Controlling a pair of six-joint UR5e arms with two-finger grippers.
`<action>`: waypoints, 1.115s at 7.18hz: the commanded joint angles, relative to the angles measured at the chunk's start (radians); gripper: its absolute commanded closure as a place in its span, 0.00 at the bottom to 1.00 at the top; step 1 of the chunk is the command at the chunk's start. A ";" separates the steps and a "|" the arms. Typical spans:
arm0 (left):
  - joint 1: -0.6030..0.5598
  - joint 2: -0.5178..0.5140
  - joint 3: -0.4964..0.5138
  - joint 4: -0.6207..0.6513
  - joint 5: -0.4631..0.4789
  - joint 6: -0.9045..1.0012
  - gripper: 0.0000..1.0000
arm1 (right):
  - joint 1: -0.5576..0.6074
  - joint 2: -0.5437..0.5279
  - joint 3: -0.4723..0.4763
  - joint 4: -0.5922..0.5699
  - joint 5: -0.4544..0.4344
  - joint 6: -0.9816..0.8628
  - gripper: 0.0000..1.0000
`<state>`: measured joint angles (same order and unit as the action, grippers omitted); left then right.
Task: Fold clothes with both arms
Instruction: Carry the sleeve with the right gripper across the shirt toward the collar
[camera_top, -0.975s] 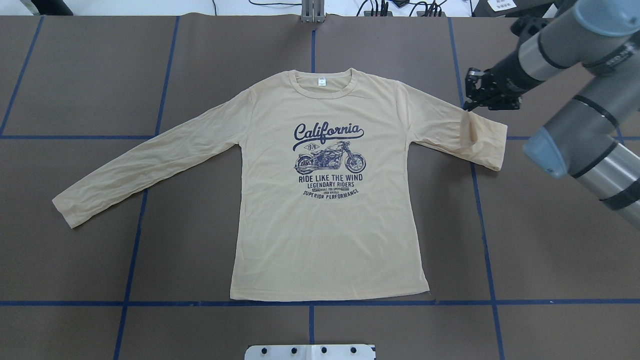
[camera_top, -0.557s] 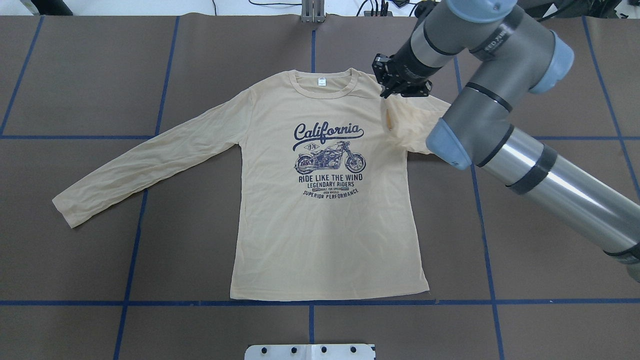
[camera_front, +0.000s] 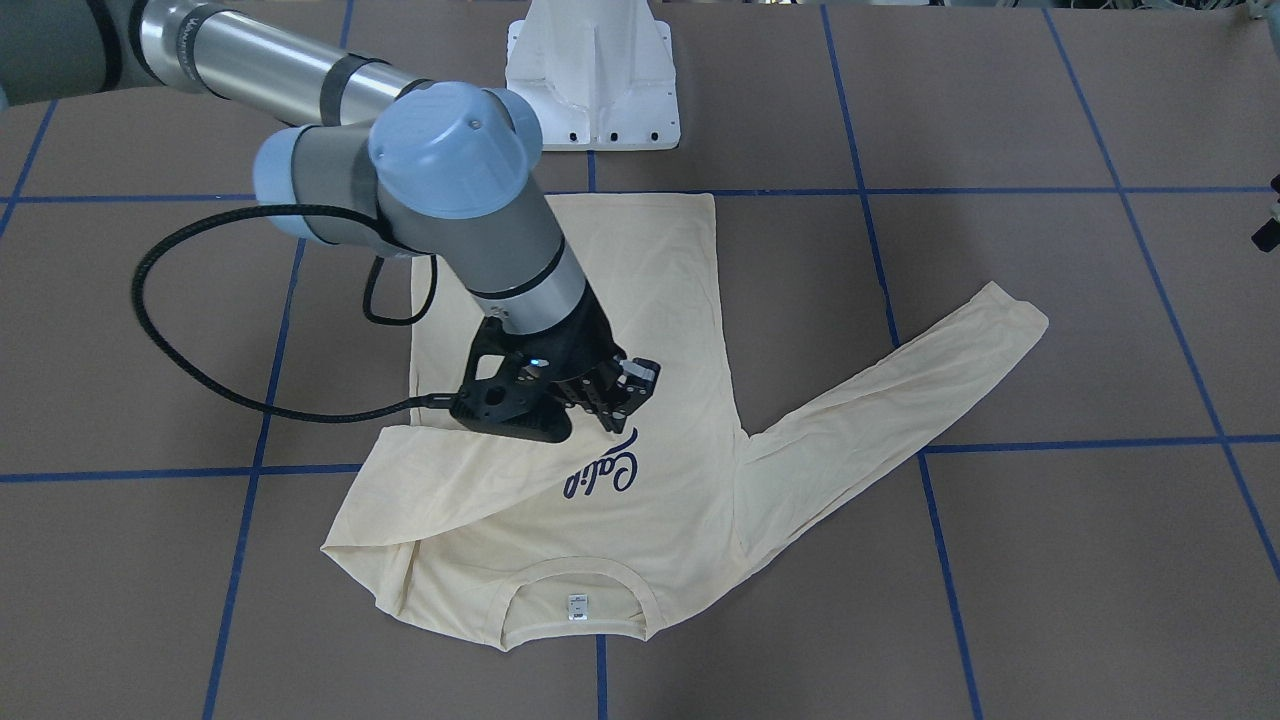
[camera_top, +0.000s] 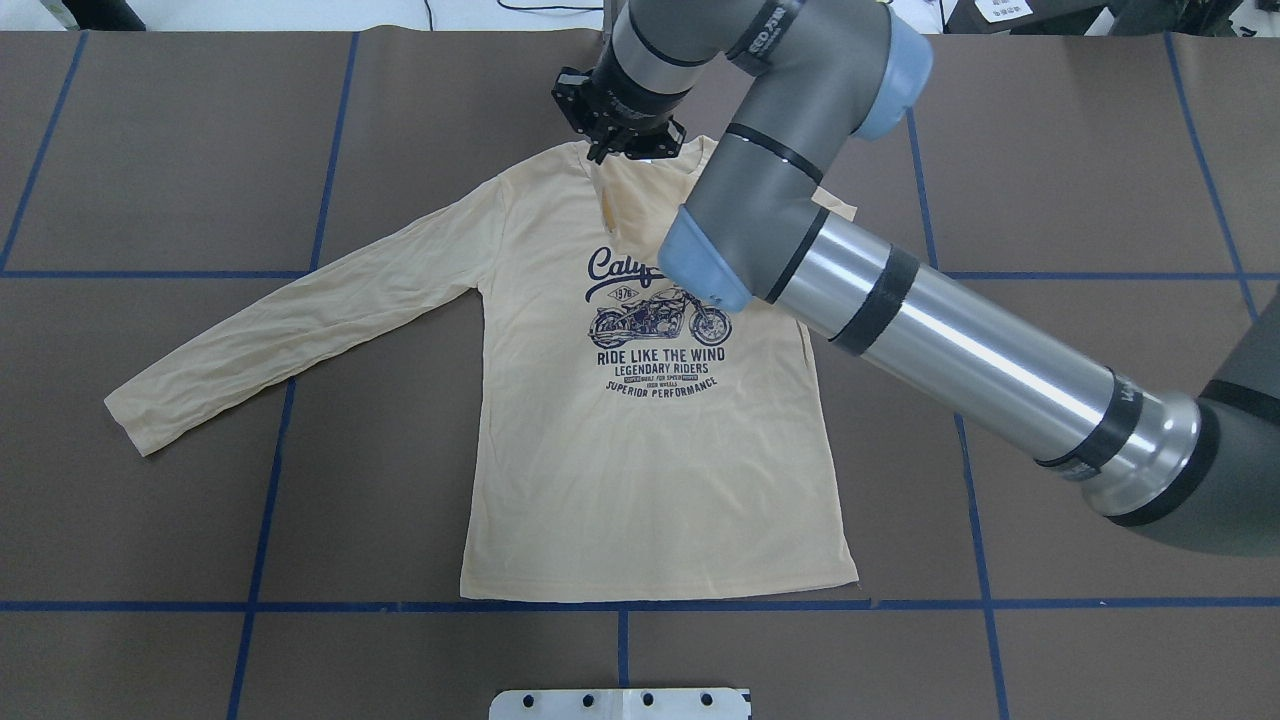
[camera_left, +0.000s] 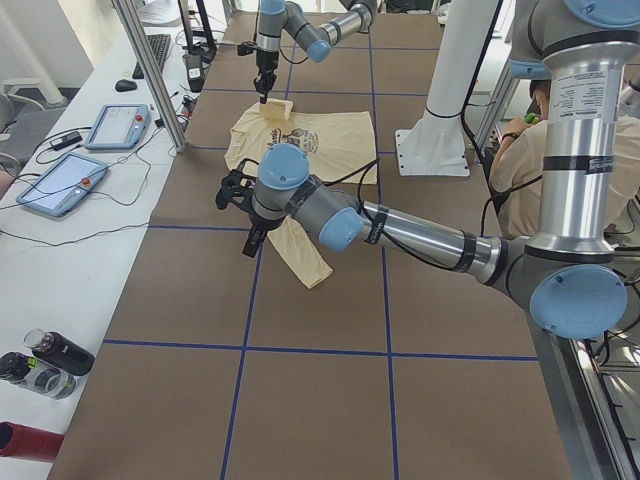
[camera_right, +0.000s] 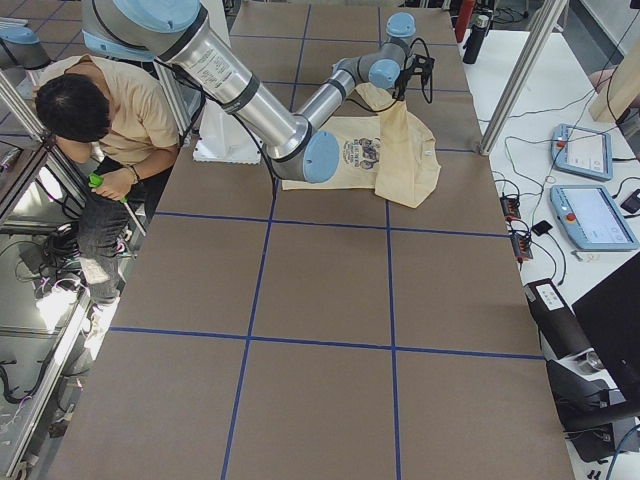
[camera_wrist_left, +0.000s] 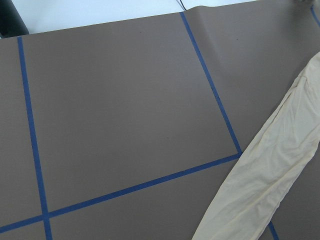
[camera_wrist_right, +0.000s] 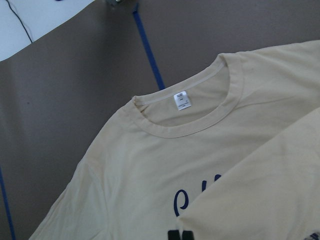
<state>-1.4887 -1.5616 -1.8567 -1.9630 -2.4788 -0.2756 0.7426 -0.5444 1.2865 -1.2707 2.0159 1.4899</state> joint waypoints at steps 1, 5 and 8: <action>0.013 -0.005 0.013 -0.001 0.000 0.001 0.00 | -0.103 0.052 -0.045 0.013 -0.097 0.001 1.00; 0.015 -0.006 0.011 -0.014 0.000 -0.001 0.00 | -0.130 0.110 -0.183 0.126 -0.109 0.000 1.00; 0.080 -0.011 0.013 -0.031 0.000 -0.045 0.00 | -0.154 0.110 -0.188 0.128 -0.128 0.003 0.01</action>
<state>-1.4463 -1.5691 -1.8440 -1.9855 -2.4789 -0.2883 0.5941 -0.4351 1.1001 -1.1446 1.8911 1.4919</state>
